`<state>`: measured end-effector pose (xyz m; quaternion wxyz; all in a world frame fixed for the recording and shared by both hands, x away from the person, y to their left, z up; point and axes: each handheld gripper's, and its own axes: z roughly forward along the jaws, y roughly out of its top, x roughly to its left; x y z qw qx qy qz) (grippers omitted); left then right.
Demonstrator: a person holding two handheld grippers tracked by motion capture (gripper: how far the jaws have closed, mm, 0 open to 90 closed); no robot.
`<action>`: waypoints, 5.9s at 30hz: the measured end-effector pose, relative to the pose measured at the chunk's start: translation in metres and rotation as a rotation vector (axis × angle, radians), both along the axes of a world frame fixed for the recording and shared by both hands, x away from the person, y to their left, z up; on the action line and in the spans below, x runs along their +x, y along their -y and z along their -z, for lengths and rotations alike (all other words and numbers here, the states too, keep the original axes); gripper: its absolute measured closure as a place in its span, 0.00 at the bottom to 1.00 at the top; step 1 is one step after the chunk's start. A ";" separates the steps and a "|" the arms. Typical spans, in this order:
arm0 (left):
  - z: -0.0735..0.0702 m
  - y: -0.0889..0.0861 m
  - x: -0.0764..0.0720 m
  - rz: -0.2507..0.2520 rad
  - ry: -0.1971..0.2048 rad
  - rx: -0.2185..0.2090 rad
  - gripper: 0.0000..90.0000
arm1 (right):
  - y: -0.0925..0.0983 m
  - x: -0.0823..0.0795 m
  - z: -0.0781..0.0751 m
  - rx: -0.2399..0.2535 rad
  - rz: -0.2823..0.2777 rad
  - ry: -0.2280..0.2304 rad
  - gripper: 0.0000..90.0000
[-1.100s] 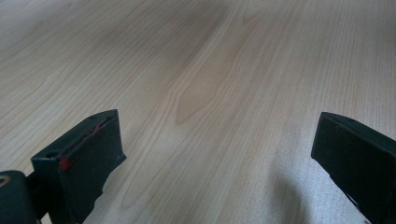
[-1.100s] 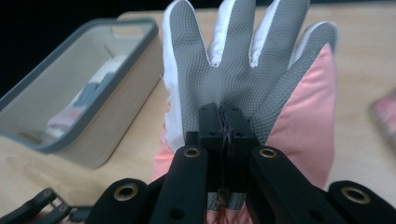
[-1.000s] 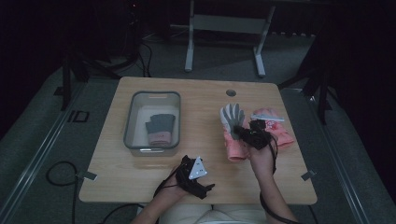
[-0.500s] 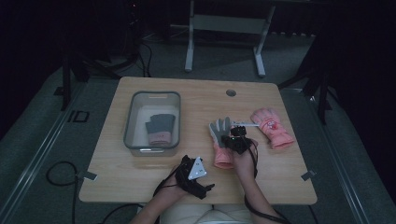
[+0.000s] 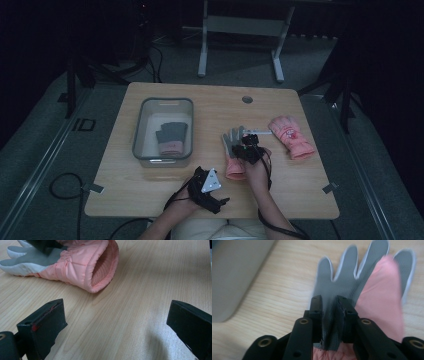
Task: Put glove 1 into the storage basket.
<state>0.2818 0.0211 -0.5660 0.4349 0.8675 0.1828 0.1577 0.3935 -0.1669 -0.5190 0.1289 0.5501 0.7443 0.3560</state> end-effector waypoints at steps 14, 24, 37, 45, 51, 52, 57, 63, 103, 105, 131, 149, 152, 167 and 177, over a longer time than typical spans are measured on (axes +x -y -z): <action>0.001 -0.001 0.001 0.006 -0.006 -0.007 0.02 | 0.077 0.000 -0.042 -0.094 -0.085 0.201 0.76; 0.000 -0.001 0.001 0.006 -0.004 -0.009 0.02 | 0.154 0.023 -0.042 -0.194 -0.072 0.275 0.72; 0.001 -0.002 0.002 0.002 -0.005 -0.012 0.02 | 0.197 0.067 -0.026 -0.253 -0.107 0.173 0.65; 0.001 -0.002 0.002 0.006 -0.008 -0.013 0.02 | 0.199 0.081 -0.008 -0.311 -0.122 0.111 0.60; 0.001 -0.002 0.003 0.007 -0.008 -0.013 0.02 | 0.200 0.087 0.005 -0.326 -0.151 0.089 0.69; 0.001 -0.002 0.002 0.008 -0.008 -0.012 0.02 | 0.201 0.088 0.006 -0.311 -0.145 0.081 0.74; 0.001 -0.002 0.003 0.008 -0.011 -0.012 0.02 | 0.201 0.091 0.002 -0.300 -0.094 0.030 0.90; 0.000 -0.003 0.003 0.004 -0.012 -0.017 0.02 | 0.191 0.086 -0.008 -0.360 -0.061 0.029 0.96; 0.000 -0.004 0.003 -0.002 -0.009 -0.019 0.02 | 0.155 -0.004 -0.012 -0.182 0.239 0.035 0.97; 0.000 -0.004 0.003 -0.001 -0.010 -0.020 0.02 | 0.154 -0.001 -0.008 -0.190 0.235 0.030 0.97; 0.001 -0.003 0.004 0.002 -0.023 -0.021 0.02 | 0.171 0.006 -0.013 -0.282 -0.010 0.039 0.68; 0.001 -0.003 0.004 0.002 -0.016 -0.021 0.02 | 0.164 0.001 0.001 -0.286 0.056 0.079 0.96; 0.001 -0.003 0.004 0.003 -0.016 -0.019 0.02 | 0.165 -0.003 -0.006 -0.275 0.086 0.095 0.97; 0.001 -0.003 0.004 0.003 -0.014 -0.016 0.02 | 0.147 -0.017 -0.072 -0.222 0.127 0.219 0.97; 0.001 -0.003 0.004 0.005 -0.014 -0.017 0.02 | 0.104 -0.025 -0.106 -0.206 0.088 0.271 0.97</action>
